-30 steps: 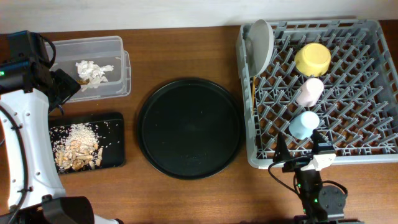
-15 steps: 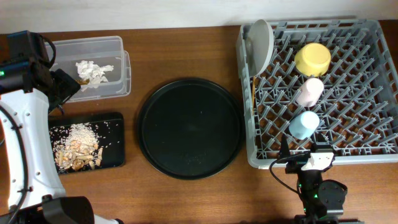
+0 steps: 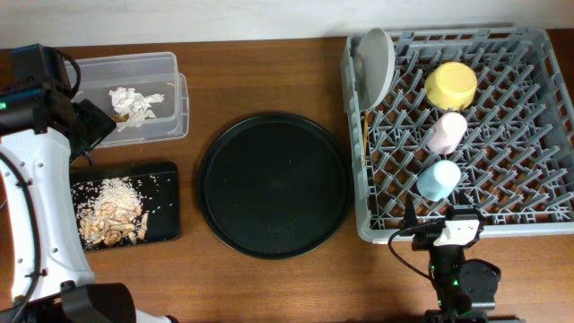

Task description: Sort waste into correct bins and load items into the dishwasher rack

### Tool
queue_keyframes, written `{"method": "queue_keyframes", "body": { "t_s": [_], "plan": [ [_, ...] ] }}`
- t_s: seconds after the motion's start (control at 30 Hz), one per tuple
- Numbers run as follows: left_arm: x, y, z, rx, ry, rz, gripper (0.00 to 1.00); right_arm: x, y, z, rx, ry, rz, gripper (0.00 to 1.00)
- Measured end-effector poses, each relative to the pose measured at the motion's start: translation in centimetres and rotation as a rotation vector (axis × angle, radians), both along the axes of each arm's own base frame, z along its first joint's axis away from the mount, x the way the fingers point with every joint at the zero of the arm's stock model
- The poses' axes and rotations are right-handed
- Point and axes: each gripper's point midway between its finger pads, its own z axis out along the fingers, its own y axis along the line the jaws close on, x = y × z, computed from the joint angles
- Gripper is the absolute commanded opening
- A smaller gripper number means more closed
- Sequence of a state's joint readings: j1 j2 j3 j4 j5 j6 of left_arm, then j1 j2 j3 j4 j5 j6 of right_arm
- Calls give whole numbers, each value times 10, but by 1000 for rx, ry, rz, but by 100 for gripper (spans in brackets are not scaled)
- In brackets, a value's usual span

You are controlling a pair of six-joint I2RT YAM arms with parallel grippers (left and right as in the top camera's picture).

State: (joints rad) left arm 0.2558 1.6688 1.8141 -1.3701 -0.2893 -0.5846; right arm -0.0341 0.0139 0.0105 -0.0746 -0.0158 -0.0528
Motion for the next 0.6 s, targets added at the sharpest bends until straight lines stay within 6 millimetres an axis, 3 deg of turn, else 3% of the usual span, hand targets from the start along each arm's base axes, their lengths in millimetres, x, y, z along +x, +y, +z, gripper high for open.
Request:
{"method": "queue_keyframes", "body": {
  "t_s": [0.37, 0.6],
  "plan": [
    [-4, 0, -1, 1, 17, 1, 99, 0, 0, 0, -1, 0, 0, 98],
    [-44, -9, -14, -34, 195, -14, 99, 0, 0, 0, 0, 0, 0, 98]
  ]
}}
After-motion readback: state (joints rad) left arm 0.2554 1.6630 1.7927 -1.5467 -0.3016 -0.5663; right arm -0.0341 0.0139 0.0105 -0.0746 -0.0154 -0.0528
